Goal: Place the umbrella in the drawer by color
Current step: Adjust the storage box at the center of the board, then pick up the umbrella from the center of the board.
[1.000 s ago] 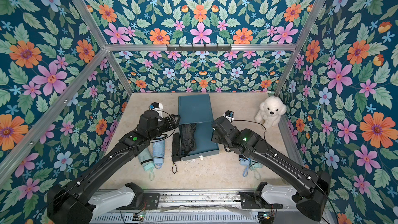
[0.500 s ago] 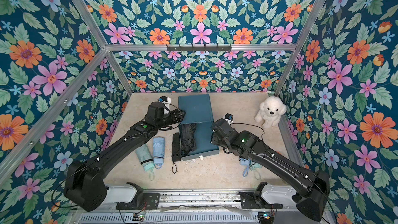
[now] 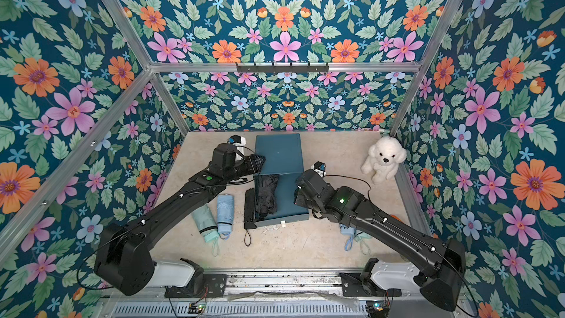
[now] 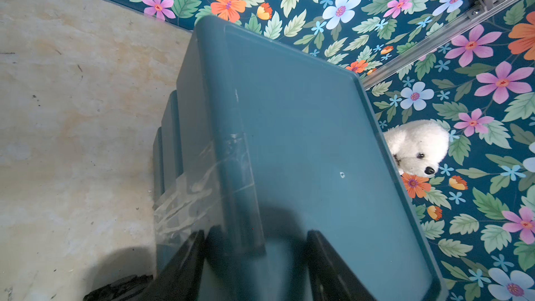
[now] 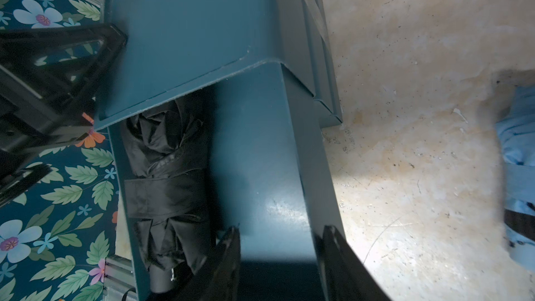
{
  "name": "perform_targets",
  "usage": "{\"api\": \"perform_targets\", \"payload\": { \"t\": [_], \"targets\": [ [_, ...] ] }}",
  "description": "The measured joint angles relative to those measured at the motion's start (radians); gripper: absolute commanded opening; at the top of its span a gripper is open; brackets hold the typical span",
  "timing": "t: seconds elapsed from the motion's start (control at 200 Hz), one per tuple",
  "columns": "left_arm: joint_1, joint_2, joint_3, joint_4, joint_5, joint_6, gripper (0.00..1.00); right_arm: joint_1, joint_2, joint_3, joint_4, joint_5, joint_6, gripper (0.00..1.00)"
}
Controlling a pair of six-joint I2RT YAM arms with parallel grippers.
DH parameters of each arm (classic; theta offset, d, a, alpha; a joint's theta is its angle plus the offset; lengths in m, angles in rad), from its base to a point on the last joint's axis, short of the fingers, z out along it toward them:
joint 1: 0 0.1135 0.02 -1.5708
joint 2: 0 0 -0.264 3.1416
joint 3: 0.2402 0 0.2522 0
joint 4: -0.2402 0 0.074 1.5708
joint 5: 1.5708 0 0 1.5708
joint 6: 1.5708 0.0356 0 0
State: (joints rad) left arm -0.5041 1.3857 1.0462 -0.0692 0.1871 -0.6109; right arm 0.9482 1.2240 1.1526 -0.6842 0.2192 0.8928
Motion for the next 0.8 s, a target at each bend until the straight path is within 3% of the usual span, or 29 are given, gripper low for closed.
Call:
{"api": "perform_targets", "payload": {
  "t": [0.085, 0.225, 0.38, 0.625, 0.8],
  "targets": [
    [-0.002, -0.026, 0.005, -0.043, -0.029, 0.0, 0.68, 0.001, 0.0, 0.023, -0.029, 0.029, 0.005, 0.5],
    [0.0, -0.129, 0.002, -0.136, -0.17, -0.015, 0.68, 0.001, -0.051, 0.051, -0.082, 0.093, 0.016, 0.5],
    [0.012, -0.218, -0.073, -0.24, -0.283, -0.043, 0.61, 0.001, -0.114, 0.061, -0.102, 0.138, 0.007, 0.5],
    [0.013, -0.236, -0.317, -0.267, -0.187, -0.121, 0.61, 0.005, -0.21, 0.004, -0.053, 0.148, -0.005, 0.5],
    [-0.005, -0.166, -0.35, -0.217, -0.123, -0.15, 0.61, 0.011, -0.224, -0.015, -0.021, 0.146, -0.004, 0.49]
  ]
}}
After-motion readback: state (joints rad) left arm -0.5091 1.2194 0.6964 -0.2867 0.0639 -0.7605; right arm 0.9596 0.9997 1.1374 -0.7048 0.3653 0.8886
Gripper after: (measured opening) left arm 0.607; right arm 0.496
